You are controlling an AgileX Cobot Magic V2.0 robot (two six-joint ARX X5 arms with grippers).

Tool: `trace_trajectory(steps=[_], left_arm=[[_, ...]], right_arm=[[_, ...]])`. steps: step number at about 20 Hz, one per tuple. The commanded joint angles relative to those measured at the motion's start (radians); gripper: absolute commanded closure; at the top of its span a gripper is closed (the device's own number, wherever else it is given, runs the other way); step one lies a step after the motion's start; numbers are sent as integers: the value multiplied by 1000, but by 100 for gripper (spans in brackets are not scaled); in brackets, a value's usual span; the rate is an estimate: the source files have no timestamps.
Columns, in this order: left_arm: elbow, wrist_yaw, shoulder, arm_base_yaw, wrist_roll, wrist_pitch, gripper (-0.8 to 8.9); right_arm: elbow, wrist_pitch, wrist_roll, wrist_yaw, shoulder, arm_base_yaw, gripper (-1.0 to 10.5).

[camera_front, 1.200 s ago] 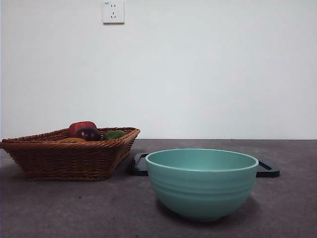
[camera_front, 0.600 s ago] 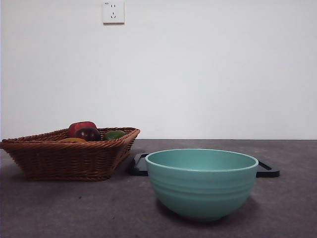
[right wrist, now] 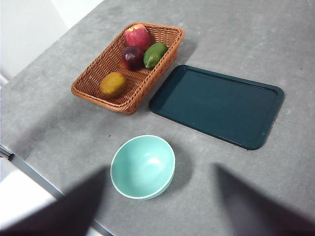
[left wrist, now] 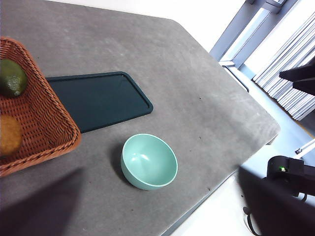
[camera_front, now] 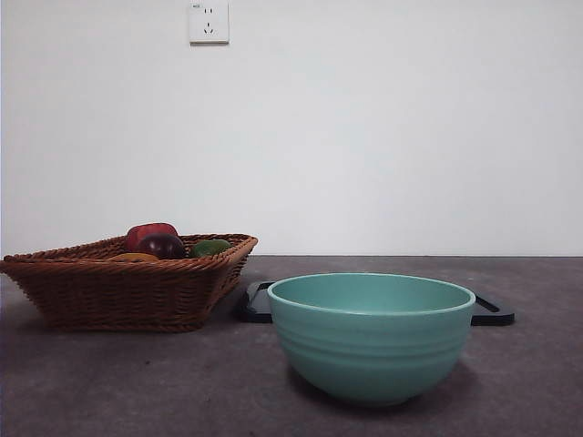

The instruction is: Pick up the wifruite, put it on the bowl, pick up the plate, put it on desk

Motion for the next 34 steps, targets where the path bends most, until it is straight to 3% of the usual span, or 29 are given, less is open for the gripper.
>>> trace_trajectory(steps=[1,12,19,23,31,34], left_arm=[[22,2,7,-4,29,10,105],[22,2,24,-4,6,27,94],[23,-43,270,-5,0,27,95],[69,-191,484,-37,13,29,95],[302,-596,876,-201,117,19,95],[361,-646,999,-242,140,27,95]], right_arm=[[19,8,-10,-2,3,5,414],[19,9,-8,-5,3,5,396],[19,10,-8,-4,3,5,396],[19,10,-8,-4,3,5,396],[19,10,-8,-4,3,5,396],[19,10,-8,-4,3,5,396]])
